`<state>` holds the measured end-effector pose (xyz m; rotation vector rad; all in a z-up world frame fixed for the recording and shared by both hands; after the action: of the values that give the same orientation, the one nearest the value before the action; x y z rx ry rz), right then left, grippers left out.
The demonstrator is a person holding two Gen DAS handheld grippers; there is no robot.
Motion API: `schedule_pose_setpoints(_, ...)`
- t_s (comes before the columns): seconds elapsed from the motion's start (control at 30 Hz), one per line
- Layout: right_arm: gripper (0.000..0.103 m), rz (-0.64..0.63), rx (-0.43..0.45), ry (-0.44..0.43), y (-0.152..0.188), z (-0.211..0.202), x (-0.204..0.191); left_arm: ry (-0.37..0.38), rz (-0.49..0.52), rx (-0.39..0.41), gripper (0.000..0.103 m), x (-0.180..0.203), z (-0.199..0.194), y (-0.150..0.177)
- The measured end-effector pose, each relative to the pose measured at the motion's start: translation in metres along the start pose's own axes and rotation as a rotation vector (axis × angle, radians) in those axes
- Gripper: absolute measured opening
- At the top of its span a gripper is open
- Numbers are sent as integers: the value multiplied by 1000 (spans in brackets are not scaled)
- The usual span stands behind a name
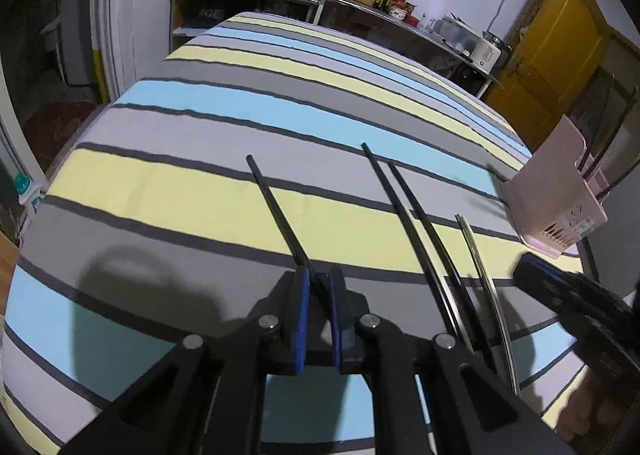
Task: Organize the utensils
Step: 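Return left tool to grasp a black chopstick while right tool grasps another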
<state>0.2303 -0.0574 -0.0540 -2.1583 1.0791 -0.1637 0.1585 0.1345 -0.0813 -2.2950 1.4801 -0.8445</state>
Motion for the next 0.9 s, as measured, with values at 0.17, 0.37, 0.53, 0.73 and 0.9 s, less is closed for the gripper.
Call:
schedule_pose_setpoints(0.17, 13, -42, -66, 5, -9, 36, -6, 45, -73, -12, 10, -12, 1, -3)
schedule_pose_setpoints(0.37, 11, -72, -122, 25, -13, 62, -6, 25, -96, -8, 10, -10, 9, -12)
schedule_pose_setpoints(0.53, 10, -101, -131, 44, -20, 70, -9, -27, -78, 1, 11, -6, 13, -16)
schedule_pose_setpoints(0.73, 6, -119, -140, 69, -24, 76, -12, -96, -3, -2, 11, 3, 18, -22)
schedule_pose_setpoints(0.9, 5, -92, -129, 55, -26, 68, -11, -60, -13, -24, 8, 2, 15, -24)
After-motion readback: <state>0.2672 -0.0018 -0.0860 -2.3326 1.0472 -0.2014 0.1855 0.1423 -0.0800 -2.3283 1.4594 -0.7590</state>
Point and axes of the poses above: each gripper's, at about its wrist camera, not at the fingertips, and z roughly the way its jaws point, x to its right, y to its underside, the point moved 4 cm from there along z, roughly the way its jaws point, and after that the axes turned 2 degrees about -z, right-handed, at the moved point
